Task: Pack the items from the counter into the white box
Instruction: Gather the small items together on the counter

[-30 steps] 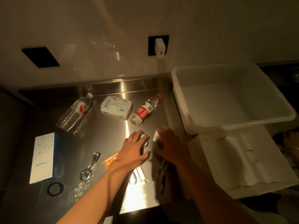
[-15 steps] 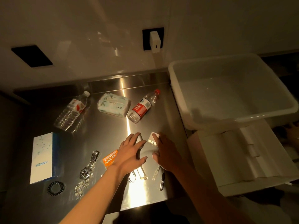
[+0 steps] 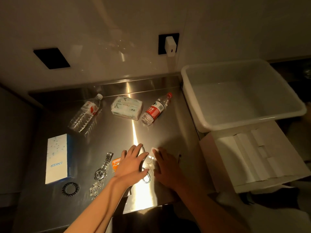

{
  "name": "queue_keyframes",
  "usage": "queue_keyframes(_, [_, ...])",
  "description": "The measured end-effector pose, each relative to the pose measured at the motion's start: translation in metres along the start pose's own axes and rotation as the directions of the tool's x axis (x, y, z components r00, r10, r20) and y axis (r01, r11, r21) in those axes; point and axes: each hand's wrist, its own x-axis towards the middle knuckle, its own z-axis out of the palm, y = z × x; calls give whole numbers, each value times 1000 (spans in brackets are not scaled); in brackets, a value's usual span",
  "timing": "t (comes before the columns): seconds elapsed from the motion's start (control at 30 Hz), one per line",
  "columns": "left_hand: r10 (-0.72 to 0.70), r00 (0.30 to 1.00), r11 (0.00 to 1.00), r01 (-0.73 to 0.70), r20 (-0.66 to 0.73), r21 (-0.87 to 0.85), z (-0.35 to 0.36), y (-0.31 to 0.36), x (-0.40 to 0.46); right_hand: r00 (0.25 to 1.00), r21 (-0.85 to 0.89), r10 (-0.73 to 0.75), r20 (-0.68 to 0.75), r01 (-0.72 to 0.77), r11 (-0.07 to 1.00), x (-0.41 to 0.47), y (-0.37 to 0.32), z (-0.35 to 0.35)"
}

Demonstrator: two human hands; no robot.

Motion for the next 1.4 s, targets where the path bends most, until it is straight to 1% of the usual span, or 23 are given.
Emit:
queue_keyframes(0.07, [16, 999, 1000, -16, -32, -13, 0, 3, -2, 1000, -8, 23, -2, -23, 1000, -6, 1, -1])
queue_keyframes(0.13, [33, 998, 999, -35, -50, -31, -1, 9, -1, 997, -22, 69, 31, -68, 997, -12, 10, -3])
queue_keyframes(0.2, [52, 998, 998, -54, -44, -42, -3, 18, 1, 993, -21, 109, 44, -109, 994, -18, 25, -4])
queue_keyframes(0.33, [136, 991, 990, -136, -11, -25, -7, 38, 7, 974, 63, 225, 7, -225, 972, -37, 51, -6])
queue_keyframes(0.43, [155, 988, 988, -155, 14, -14, -3, 46, 8, 965, 77, 262, 8, -262, 962, -50, 65, -2])
queue_keyframes(0.6, [172, 984, 985, -171, 39, -6, 4, 46, 7, 975, 80, 221, 36, -224, 971, -55, 69, 7])
queue_keyframes(0.73, [163, 986, 987, -163, -24, -7, -1, 38, 4, 985, 60, 162, 56, -165, 985, -48, 63, 14])
queue_keyframes(0.9, [76, 995, 996, -78, -60, -33, -10, 13, -12, 994, 145, 113, -5, -111, 983, -36, 46, 20])
queue_keyframes(1.0, [25, 996, 999, -29, -84, -42, -13, 0, -25, 996, 167, 89, -5, -87, 982, -28, 34, 27])
queue_keyframes(1.13, [-22, 996, 998, 17, -86, -65, -10, -5, -37, 996, 245, 84, 32, -89, 965, -22, 19, 36])
queue_keyframes(1.27, [-45, 993, 996, 36, -113, -83, -10, -10, -47, 995, 273, 87, 56, -99, 957, -17, 7, 40])
queue_keyframes(1.4, [-78, 985, 992, 61, -155, -113, -12, -21, -62, 994, 283, 105, 31, -110, 953, -11, -4, 40])
